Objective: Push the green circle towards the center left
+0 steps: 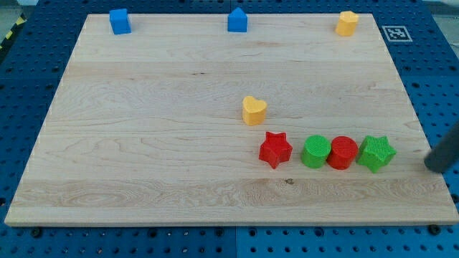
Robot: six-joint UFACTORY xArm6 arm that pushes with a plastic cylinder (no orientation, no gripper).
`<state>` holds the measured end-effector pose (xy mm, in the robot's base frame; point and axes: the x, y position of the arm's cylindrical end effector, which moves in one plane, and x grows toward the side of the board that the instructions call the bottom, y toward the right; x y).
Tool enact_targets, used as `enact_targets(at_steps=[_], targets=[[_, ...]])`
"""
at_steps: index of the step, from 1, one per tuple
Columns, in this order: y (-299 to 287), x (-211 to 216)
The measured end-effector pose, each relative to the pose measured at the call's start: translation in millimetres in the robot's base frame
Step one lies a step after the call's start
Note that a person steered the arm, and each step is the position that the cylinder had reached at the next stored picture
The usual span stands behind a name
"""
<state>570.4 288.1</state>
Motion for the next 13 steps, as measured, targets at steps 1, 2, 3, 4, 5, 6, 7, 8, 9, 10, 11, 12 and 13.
enact_targets(at_steps=[1,2,3,4,5,6,7,8,9,10,11,12,13], targets=[[-45.7,28.8],[-106.8,27.3],[-113.8,26.6],[-123.6,-1.8],[-139.4,-17.6],[-162.3,-17.9],[-178.2,-23.8],[-179.6,-42.1],[-179.7,-76.7],[-183.2,-106.8],[-199.9,-134.4],[-236.5,-145.4],[-274.8,-145.5]])
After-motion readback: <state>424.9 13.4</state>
